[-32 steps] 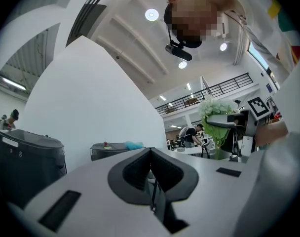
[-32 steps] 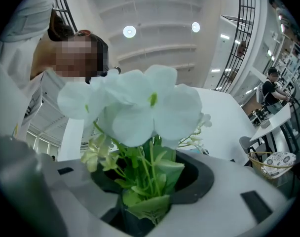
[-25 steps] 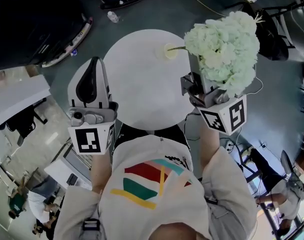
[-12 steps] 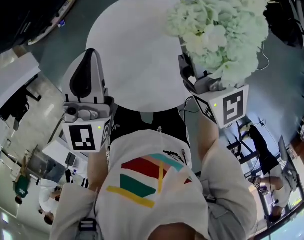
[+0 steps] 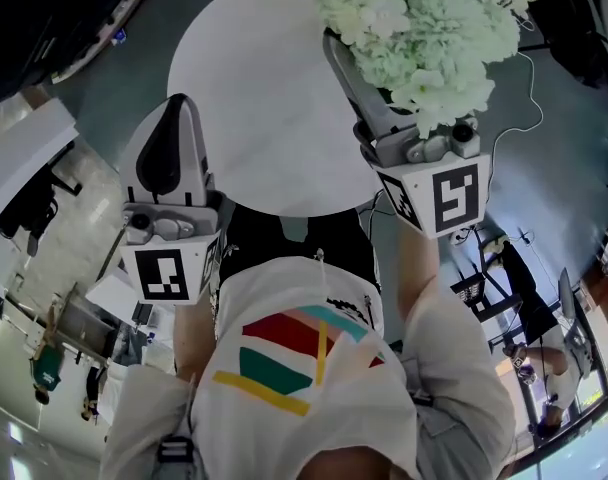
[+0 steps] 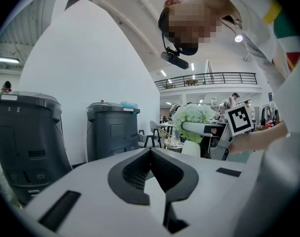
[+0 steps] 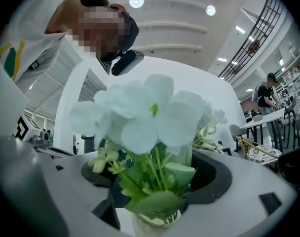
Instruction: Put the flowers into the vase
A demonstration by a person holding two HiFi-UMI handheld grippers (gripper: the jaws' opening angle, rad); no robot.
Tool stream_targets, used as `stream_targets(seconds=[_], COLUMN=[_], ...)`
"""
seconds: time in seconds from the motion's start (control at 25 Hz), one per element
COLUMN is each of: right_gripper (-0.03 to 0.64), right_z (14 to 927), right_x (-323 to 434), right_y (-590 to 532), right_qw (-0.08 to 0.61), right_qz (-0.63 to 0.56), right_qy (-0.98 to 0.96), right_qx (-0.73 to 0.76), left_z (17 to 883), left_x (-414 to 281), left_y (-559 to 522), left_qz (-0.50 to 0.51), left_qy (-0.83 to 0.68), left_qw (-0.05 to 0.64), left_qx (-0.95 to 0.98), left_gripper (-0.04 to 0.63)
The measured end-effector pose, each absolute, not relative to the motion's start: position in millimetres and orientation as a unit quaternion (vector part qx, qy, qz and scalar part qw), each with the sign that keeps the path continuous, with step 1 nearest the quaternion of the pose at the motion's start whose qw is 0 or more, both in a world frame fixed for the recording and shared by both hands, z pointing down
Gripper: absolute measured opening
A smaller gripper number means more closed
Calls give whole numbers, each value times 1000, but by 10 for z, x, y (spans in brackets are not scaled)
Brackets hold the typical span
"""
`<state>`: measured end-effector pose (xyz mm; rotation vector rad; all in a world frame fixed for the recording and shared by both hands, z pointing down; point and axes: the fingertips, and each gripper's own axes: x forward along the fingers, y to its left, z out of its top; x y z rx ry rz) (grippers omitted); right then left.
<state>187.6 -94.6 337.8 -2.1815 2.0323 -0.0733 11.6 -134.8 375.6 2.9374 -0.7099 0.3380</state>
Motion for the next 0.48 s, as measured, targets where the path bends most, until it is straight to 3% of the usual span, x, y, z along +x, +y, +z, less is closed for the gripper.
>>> stream_targets(seconds=[0.48], right_gripper=[419], right_z=[3720], right_x=[1862], right_y=[-845], right_qw=[43], right_qz=[-49], right_qy=[677], right_qx=[-733], left_z=[3835], left_x=[100], left_y=[-1220], left_qz=[118], left_qy=[-227], left_qw=[50], left_qx=[965], left_gripper=[0])
